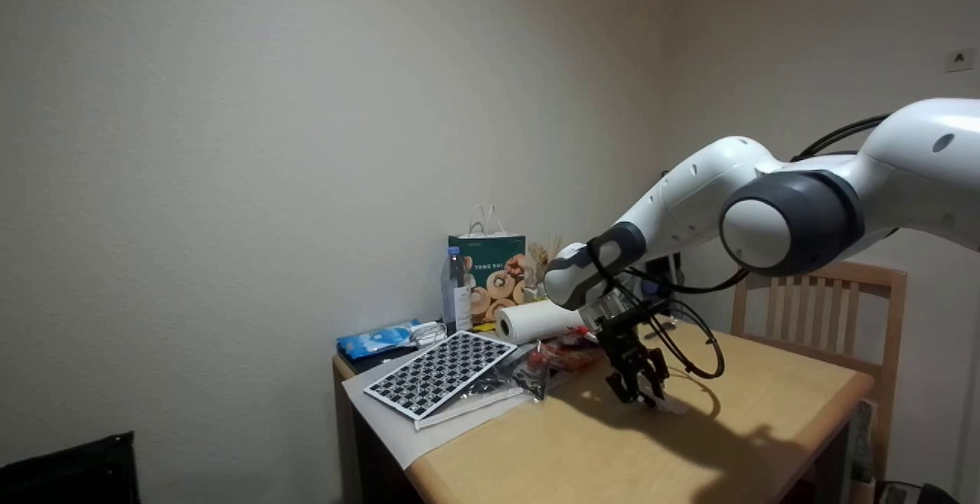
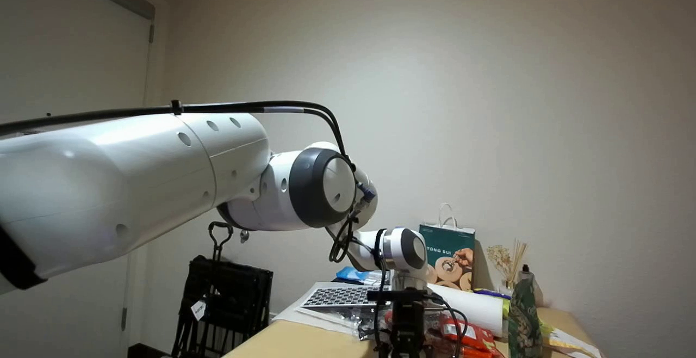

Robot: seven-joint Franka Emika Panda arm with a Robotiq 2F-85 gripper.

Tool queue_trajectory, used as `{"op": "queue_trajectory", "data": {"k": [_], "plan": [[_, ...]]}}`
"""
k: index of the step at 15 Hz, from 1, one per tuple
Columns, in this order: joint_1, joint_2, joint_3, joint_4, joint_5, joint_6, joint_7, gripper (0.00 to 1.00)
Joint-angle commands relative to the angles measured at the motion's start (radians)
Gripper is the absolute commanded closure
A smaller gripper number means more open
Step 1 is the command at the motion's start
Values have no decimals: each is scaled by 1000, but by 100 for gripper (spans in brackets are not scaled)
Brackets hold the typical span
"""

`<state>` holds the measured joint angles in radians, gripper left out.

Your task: Use the white cloth to wipe the table

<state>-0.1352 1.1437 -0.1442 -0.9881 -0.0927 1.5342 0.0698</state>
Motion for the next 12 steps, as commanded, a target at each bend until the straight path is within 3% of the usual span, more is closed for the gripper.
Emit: {"op": "queue_trajectory", "data": {"k": [1, 8, 12], "plan": [[17, -4, 13, -12, -26, 17, -82, 100], [135, 1, 28, -27, -146, -18, -276, 98], [150, 12, 23, -3, -124, -17, -238, 100]]}}
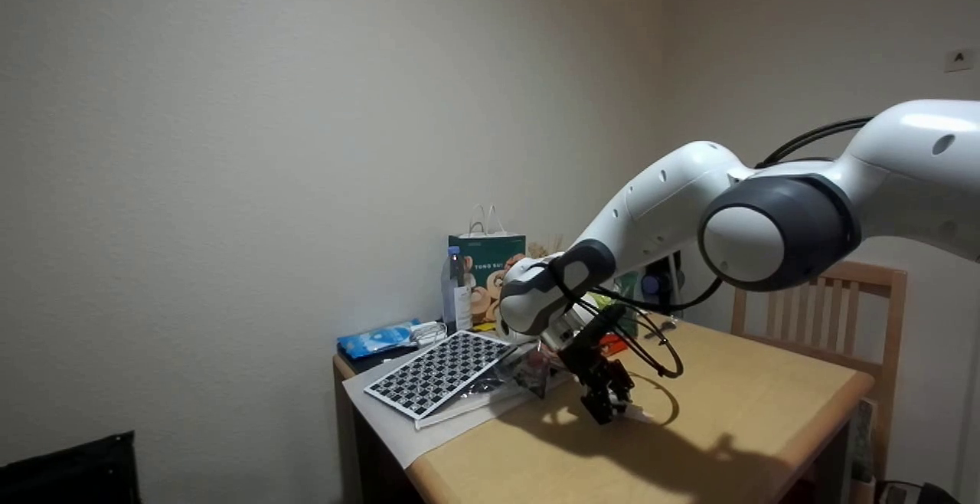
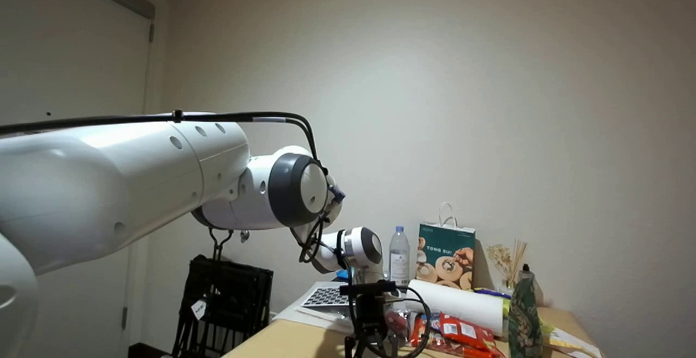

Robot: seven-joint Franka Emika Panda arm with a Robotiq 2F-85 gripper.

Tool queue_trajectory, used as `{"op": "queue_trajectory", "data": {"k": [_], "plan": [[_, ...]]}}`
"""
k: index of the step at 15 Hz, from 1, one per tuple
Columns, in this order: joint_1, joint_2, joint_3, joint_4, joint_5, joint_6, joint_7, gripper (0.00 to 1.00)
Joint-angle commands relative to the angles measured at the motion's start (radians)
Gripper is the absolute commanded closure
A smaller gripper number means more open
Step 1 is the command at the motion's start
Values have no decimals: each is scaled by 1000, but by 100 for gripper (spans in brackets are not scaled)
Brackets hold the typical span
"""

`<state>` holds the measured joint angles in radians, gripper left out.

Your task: Use the white cloth to wipe the table

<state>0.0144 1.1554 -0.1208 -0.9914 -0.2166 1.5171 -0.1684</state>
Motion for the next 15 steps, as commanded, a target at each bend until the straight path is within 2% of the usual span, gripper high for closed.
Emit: {"op": "queue_trajectory", "data": {"k": [1, 3, 8, 11, 12, 13, 14, 15], "plan": [[-6, -1, 4, 2, -2, 14, -25, 75], [11, -6, 5, 11, -10, 45, -14, 69], [125, -43, -4, -44, -86, 188, 0, 37], [167, -26, -23, -38, -134, 186, 7, 18], [152, -10, -15, 13, -111, 145, -3, 12], [162, -8, -21, 15, -115, 144, -3, 30], [164, -8, -22, 17, -115, 143, -3, 2], [154, -28, -20, -4, -105, 152, 6, 0]]}}
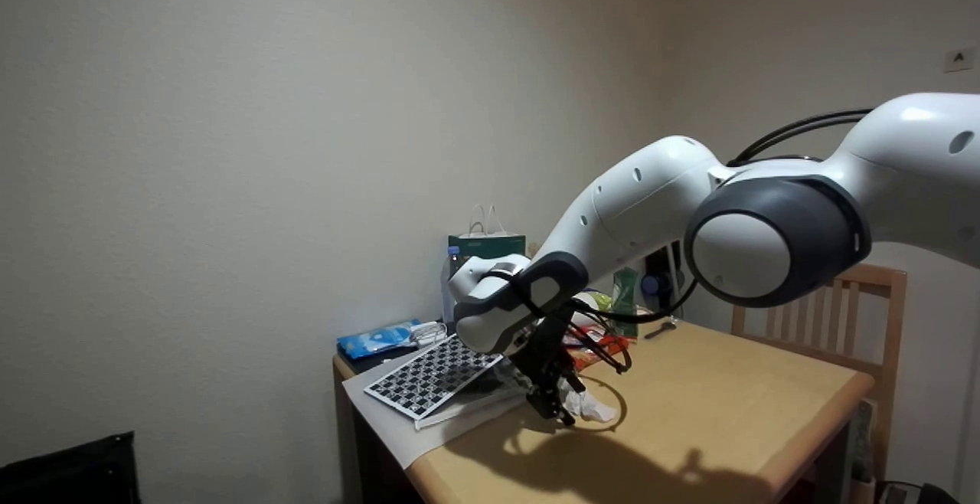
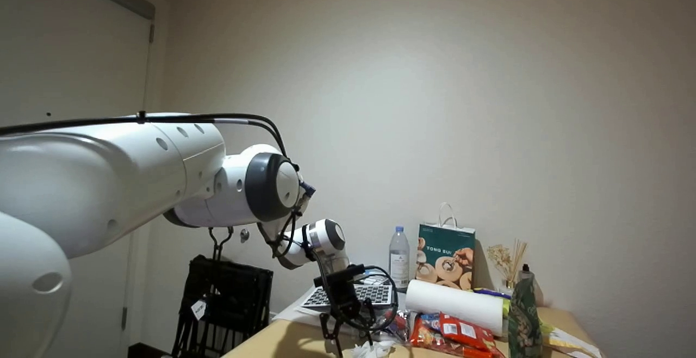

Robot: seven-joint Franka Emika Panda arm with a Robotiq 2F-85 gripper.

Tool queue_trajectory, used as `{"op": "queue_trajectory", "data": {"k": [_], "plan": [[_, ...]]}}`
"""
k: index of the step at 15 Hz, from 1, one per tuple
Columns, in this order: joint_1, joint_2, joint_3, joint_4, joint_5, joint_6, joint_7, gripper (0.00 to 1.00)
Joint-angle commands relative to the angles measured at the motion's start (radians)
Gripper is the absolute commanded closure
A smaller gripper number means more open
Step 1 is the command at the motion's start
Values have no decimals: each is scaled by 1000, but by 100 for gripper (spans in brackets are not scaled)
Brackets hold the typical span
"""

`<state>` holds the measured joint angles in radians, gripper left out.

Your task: Use the white cloth to wipe the table

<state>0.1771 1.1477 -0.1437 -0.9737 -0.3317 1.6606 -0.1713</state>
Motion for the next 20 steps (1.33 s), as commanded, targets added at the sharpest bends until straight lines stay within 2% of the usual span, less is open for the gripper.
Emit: {"op": "queue_trajectory", "data": {"k": [1, 7, 9, 10, 13, 14, 16, 20], "plan": [[-20, -45, 3, -49, 25, 12, 27, 0], [-111, -96, 28, -92, 193, 25, 112, 0], [-132, -117, 29, -132, 250, 97, 154, 0], [-126, -46, 36, -17, 181, 21, 112, 0], [-143, -61, 39, -50, 207, 63, 133, 0], [-163, -63, 62, -50, 280, 90, 229, 0], [-170, -65, 80, -55, 323, 88, 292, 0], [-179, -107, 74, -111, 439, 136, 406, 0]]}}
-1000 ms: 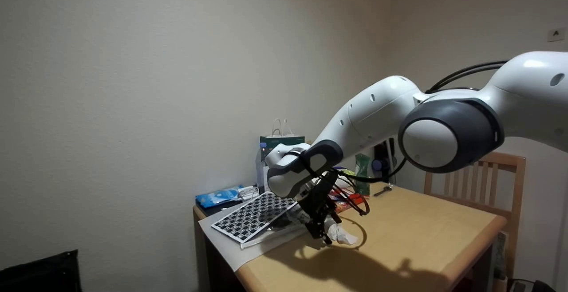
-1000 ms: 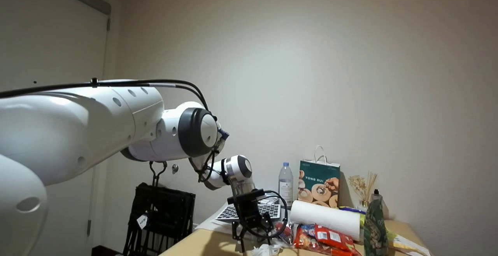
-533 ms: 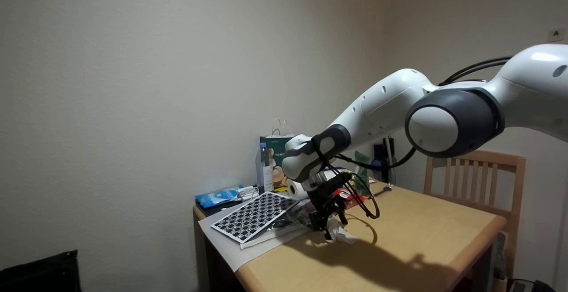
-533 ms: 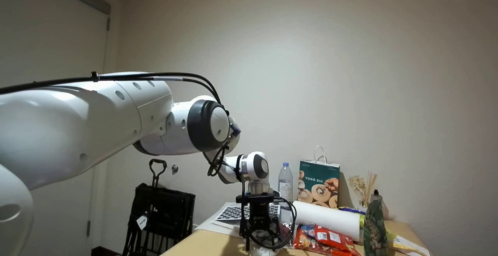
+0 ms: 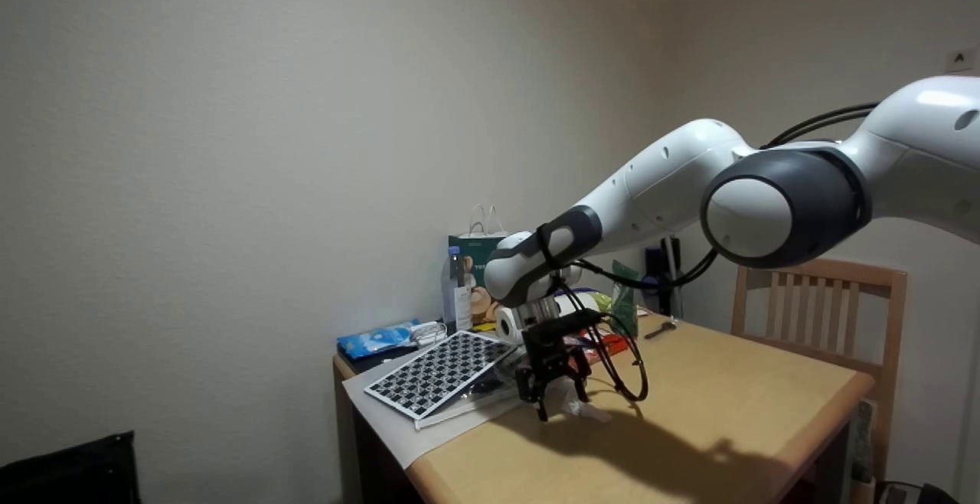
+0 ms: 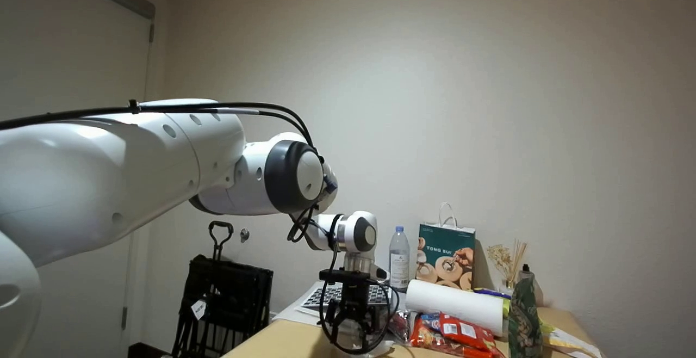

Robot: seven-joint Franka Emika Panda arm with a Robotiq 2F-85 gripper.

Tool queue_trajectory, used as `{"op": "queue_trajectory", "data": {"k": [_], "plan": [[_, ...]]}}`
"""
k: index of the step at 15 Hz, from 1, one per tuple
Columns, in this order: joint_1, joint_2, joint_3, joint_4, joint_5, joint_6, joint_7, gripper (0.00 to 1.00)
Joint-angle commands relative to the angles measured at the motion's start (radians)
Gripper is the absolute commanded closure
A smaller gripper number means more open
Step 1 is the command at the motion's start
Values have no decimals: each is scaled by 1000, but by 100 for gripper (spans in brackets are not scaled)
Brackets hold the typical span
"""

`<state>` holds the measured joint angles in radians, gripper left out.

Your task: Use the white cloth to wipe the table

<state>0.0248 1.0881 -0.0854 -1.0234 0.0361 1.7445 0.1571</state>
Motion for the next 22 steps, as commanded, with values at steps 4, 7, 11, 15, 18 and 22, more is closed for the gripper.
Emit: {"op": "queue_trajectory", "data": {"k": [4, 7, 11, 15, 18, 22], "plan": [[-16, -10, 14, -8, 15, 10, 40, 0], [-16, -70, -3, -79, 41, 25, 46, 0], [-19, -137, -23, -158, 61, 42, 114, 0], [-26, -95, -12, -89, 22, 12, 114, 0], [-25, -89, -9, -84, 23, 12, 113, 0], [-49, -71, 2, -81, 116, 65, 264, 0]]}}
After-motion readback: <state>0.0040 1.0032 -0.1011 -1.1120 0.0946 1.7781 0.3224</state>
